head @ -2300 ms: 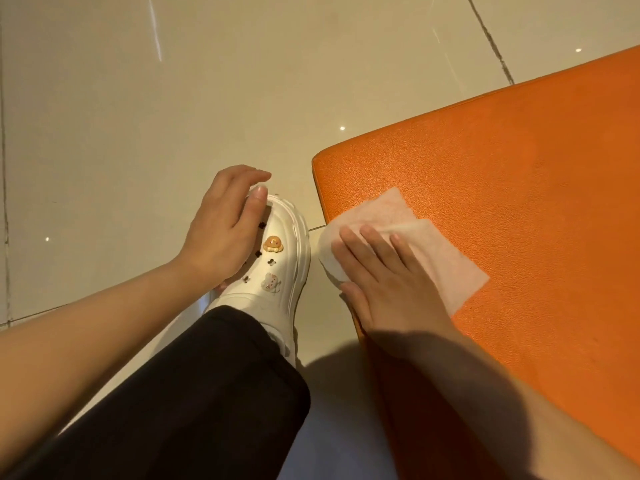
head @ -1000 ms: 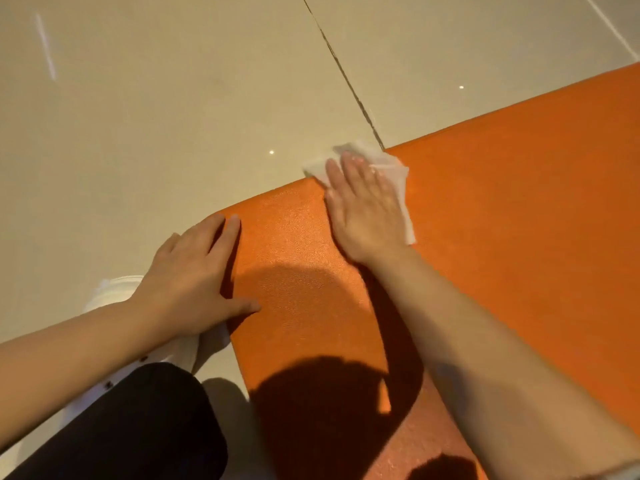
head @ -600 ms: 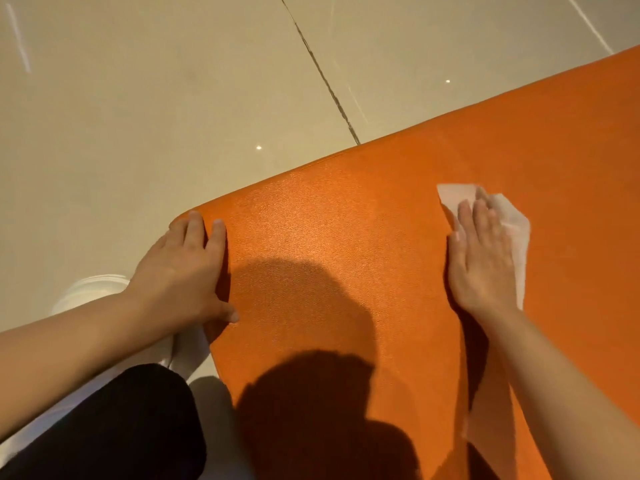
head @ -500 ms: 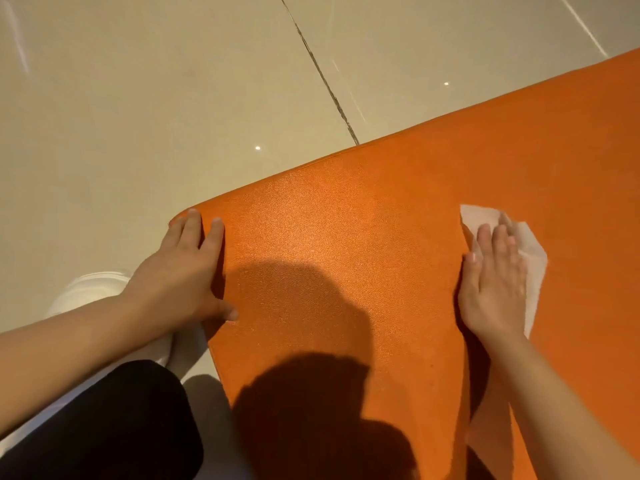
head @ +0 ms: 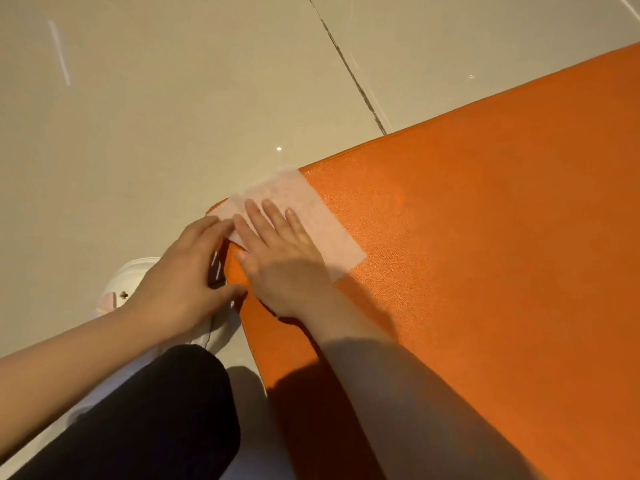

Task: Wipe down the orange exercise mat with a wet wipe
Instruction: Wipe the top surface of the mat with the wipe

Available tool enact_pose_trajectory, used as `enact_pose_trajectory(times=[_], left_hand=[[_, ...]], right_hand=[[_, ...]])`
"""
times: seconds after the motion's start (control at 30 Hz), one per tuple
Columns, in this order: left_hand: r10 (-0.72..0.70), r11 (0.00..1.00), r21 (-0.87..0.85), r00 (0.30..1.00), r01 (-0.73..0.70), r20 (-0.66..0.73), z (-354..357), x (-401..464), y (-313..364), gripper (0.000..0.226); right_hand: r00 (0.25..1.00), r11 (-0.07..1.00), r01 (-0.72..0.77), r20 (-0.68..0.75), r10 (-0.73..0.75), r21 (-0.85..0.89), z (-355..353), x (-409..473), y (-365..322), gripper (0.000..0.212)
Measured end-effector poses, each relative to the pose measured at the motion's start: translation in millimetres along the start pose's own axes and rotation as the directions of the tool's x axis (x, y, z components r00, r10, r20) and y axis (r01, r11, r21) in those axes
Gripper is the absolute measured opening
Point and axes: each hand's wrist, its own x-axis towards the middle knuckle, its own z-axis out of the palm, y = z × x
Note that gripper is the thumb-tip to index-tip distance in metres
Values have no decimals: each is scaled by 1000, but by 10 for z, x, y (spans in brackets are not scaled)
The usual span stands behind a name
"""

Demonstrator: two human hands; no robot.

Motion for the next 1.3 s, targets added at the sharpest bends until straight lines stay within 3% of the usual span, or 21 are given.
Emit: enact_pose_trajectory(times=[0.07,0.13,0.2,0.27,0.33,0.43,0.53,0.63,0.8,0.9,1.03,1.13,1.23,1.3], left_hand=[[9,996,83,1000,-9,-6,45,-97,-15,84],[31,990,135,1000,-31,2,45,-140,-8,74],[157,945,296,987,-143,-22,17,-144,-40,59],[243,834,521,969,-183,-49,-57,-166,-88,46],[191,793,598,979,-114,-67,-170,-204,-151,53],[45,821,572,997,-1,-63,-217,-289,-232,60],[2,846,533,1000,-7,11,-65,-383,-328,60],[-62,917,393,997,71,-36,-28,-406,-330,62],[-21,929,367,995,57,-101,27,-418,-304,64],[32,900,434,988,38,-152,93,-491,-276,56],[158,854,512,984,-94,-82,75,-498,-224,56],[236,815,534,971,-225,48,122,-432,-103,66],[336,724,593,931,-353,143,231,-306,50,73],[311,707,600,926,-375,212,295,-253,127,80]], right_hand=[[1000,999,-5,26,7,-46,-103,5,335,54],[983,982,-178,-63,174,-57,-228,-45,832,58],[908,917,-398,-162,387,-39,-364,-232,1368,63],[819,838,-546,-211,533,-5,-478,-459,1745,59],[760,789,-611,-229,608,67,-531,-517,1835,55],[718,755,-638,-235,655,153,-469,-350,1500,54],[846,870,-483,-201,493,101,-235,-199,828,56],[957,962,-274,-97,273,2,34,-77,94,57],[1000,998,8,2,-8,-68,324,-327,-482,54],[999,999,33,5,-33,-33,353,-528,-434,57],[983,983,-181,-33,182,14,197,-705,8,60],[924,933,-361,-134,359,14,-21,-923,676,64],[810,830,-553,-186,556,72,-249,-1181,1380,66],[713,740,-659,-199,672,135,-382,-1401,1741,69]])
